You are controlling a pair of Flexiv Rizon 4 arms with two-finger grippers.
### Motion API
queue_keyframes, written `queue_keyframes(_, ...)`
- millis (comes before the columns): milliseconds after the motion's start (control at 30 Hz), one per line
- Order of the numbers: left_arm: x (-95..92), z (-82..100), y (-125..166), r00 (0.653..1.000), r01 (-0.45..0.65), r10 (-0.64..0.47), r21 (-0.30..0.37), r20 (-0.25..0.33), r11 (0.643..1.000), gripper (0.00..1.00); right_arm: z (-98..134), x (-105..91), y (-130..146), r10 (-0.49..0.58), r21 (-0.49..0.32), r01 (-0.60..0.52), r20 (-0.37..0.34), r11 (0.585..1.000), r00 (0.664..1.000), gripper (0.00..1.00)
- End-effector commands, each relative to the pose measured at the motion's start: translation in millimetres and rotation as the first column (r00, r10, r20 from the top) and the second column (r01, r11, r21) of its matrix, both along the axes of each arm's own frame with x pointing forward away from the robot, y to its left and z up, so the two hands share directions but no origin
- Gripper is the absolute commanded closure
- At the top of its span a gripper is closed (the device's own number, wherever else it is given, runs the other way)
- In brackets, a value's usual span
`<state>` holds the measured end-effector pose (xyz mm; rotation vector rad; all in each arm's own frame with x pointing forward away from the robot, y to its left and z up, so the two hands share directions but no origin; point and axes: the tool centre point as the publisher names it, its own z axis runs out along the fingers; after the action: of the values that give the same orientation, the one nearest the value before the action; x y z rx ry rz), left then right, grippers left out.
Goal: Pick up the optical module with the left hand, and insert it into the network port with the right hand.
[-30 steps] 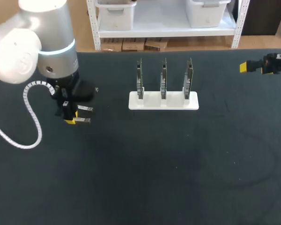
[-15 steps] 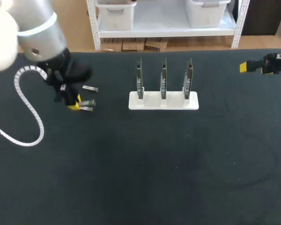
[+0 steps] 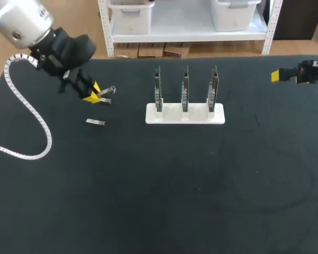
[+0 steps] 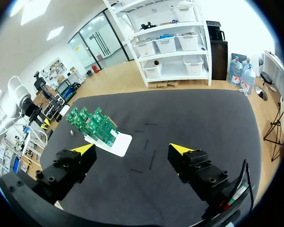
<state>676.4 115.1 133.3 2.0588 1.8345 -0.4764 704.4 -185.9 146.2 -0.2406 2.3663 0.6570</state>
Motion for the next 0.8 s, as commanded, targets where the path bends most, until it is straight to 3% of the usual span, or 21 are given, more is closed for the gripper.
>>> queue_keyframes(33, -5.9, 12.7, -7.9, 0.999, 0.017, -0.016, -0.014, 0.046, 1.000, 1.00, 1.0, -0.9, 0.0, -0.002, -0.002, 0.002, -0.001, 1.000, 1.000, 0.00)
queue_keyframes(800, -5.6, 15.1, -7.5, 0.998, 0.007, -0.005, -0.034, 0.061, 0.999, 1.00, 1.0, -0.9, 0.0, -0.002, -0.002, 0.002, -0.001, 1.000, 1.000, 0.00)
